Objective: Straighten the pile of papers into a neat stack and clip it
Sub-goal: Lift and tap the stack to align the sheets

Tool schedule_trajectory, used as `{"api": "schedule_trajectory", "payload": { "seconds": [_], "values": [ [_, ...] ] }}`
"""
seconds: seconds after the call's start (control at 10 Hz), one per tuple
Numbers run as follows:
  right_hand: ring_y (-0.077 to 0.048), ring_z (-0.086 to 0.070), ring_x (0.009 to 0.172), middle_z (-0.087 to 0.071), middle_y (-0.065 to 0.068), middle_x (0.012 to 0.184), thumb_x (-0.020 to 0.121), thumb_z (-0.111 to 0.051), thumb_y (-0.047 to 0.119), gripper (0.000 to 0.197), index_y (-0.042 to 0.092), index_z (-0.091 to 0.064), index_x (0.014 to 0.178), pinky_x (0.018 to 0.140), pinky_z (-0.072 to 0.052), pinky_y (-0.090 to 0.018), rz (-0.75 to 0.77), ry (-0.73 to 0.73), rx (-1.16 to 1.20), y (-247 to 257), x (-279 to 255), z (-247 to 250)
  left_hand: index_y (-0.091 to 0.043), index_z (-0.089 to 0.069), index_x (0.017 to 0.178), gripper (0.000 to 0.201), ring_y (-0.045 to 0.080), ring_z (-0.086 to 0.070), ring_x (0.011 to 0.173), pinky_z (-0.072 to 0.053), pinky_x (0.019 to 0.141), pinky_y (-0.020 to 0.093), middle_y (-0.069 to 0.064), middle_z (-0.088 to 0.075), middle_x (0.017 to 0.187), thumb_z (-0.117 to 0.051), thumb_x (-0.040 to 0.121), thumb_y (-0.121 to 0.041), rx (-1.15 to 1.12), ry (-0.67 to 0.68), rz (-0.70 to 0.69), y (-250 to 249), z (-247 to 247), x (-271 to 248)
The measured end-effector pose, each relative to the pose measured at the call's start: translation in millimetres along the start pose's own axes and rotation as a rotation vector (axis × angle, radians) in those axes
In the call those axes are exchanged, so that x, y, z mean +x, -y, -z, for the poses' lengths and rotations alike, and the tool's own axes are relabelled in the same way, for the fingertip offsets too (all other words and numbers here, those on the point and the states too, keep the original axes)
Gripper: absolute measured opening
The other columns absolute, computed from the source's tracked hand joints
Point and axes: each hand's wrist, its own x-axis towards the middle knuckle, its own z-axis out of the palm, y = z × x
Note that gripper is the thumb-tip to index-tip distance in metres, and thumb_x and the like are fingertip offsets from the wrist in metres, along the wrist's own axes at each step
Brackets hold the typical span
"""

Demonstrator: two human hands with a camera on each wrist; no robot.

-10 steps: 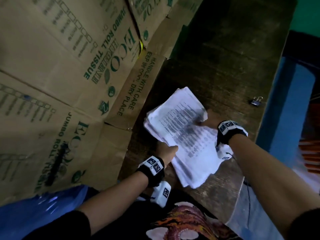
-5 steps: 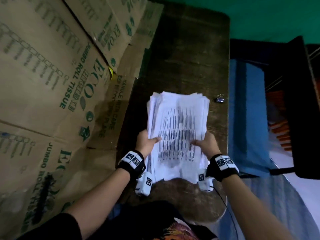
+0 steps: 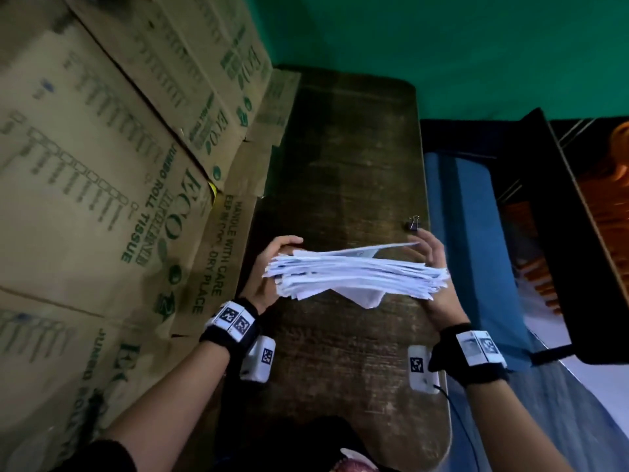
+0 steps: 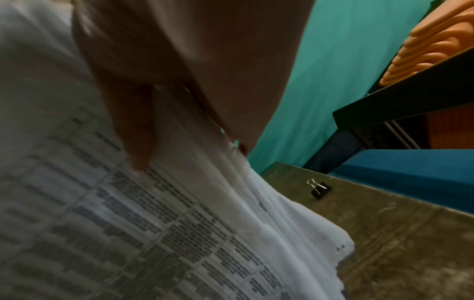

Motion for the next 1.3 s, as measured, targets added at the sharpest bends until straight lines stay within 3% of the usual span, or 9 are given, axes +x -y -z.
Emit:
{"api": "schedule_trajectory", "payload": {
  "seconds": [0.1,0.2,0.3,0.4,0.5,0.8,0.9,1.1,1.3],
  "values": [
    [-0.028,-0.042,0.134,-0.033,-0.013,0.152,0.100,-0.041,0.023,0.053,0.018,-0.024,0.149,0.110,-0.036,-0.041,-0.140,-0.127,-0.039,-3,11,-16,-0.014,-0.053,0.112,0.043,0.019,-0.069,0.092,-0.055,0.084,0.030,0.006,-0.072,0.095,-0.067,0.080,-0.038,0.102,0.133,-0.018,-18,-9,2],
    [-0.009,-0.059,0.112,-0.060,-0.007,0.126,0.097,-0.049,0.007,0.035,0.021,-0.051,0.129,0.107,-0.042,-0.041,-0.107,-0.009,-0.062,3,17,-18,-0.010,-0.054,0.105,0.023,-0.014,-0.063,0.069,-0.045,0.067,0.002,0.003,-0.074,0.081,-0.065,0.085,-0.012,0.190,0.133,-0.090,-27,-27,6],
    [-0.011,-0.063,0.108,-0.067,-0.001,0.115,0.071,-0.072,0.004,0.052,0.017,-0.060,0.120,0.094,-0.051,-0.031,0.007,0.022,0.028,-3,17,5,0.006,-0.059,0.110,0.047,-0.011,-0.063,0.089,-0.045,0.080,0.007,-0.009,-0.070,0.099,-0.077,0.073,-0.016,0.263,0.106,-0.269,-22,-12,21],
    [-0.002,-0.065,0.104,-0.069,-0.004,0.113,0.070,-0.077,0.008,0.053,-0.004,-0.060,0.119,0.092,-0.052,-0.025,0.000,-0.004,-0.007,-10,23,-4,-0.016,-0.069,0.104,0.040,0.001,-0.066,0.096,-0.052,0.086,0.020,-0.018,-0.071,0.101,-0.083,0.067,-0.023,0.286,0.115,-0.238,-26,-14,21],
    [0.005,-0.067,0.087,-0.074,0.012,0.093,0.075,-0.074,-0.009,0.033,-0.006,-0.065,0.107,0.077,-0.053,-0.017,-0.025,-0.088,0.039,-5,25,-22,-0.005,-0.070,0.100,0.034,-0.007,-0.066,0.086,-0.052,0.077,0.013,-0.003,-0.072,0.098,-0.080,0.068,0.001,0.246,0.032,-0.284,-20,-30,25],
    [-0.024,-0.072,0.088,-0.075,-0.012,0.094,0.071,-0.082,0.002,0.029,-0.001,-0.069,0.097,0.076,-0.058,-0.037,-0.068,-0.191,0.176,0,28,-12,-0.005,-0.066,0.103,0.039,0.005,-0.069,0.092,-0.053,0.078,0.018,-0.013,-0.074,0.091,-0.082,0.067,-0.005,0.063,-0.048,-0.256,-41,-32,23],
    [-0.007,-0.072,0.076,-0.074,0.000,0.084,0.071,-0.078,-0.005,0.026,0.003,-0.065,0.092,0.070,-0.056,-0.028,-0.162,-0.135,0.097,-14,23,-15,-0.007,-0.066,0.102,0.055,0.012,-0.069,0.094,-0.057,0.085,0.034,-0.009,-0.075,0.096,-0.089,0.056,-0.027,0.063,-0.005,-0.184,-23,-28,22],
    [-0.009,-0.071,0.087,-0.072,-0.004,0.099,0.071,-0.078,-0.008,0.044,0.000,-0.061,0.110,0.072,-0.057,-0.023,-0.205,-0.069,0.102,-23,28,-21,-0.009,-0.061,0.105,0.052,0.011,-0.068,0.098,-0.054,0.082,0.025,-0.008,-0.074,0.100,-0.084,0.059,-0.014,0.031,0.014,-0.245,-30,-27,24],
    [0.002,-0.065,0.065,-0.072,0.012,0.066,0.071,-0.077,-0.010,0.021,0.010,-0.069,0.071,0.063,-0.054,-0.017,-0.062,-0.128,0.063,9,37,-34,-0.019,-0.068,0.099,0.041,0.011,-0.068,0.094,-0.053,0.085,0.039,-0.006,-0.074,0.098,-0.084,0.064,-0.006,0.112,-0.178,-0.263,-40,-17,27]
  ]
}}
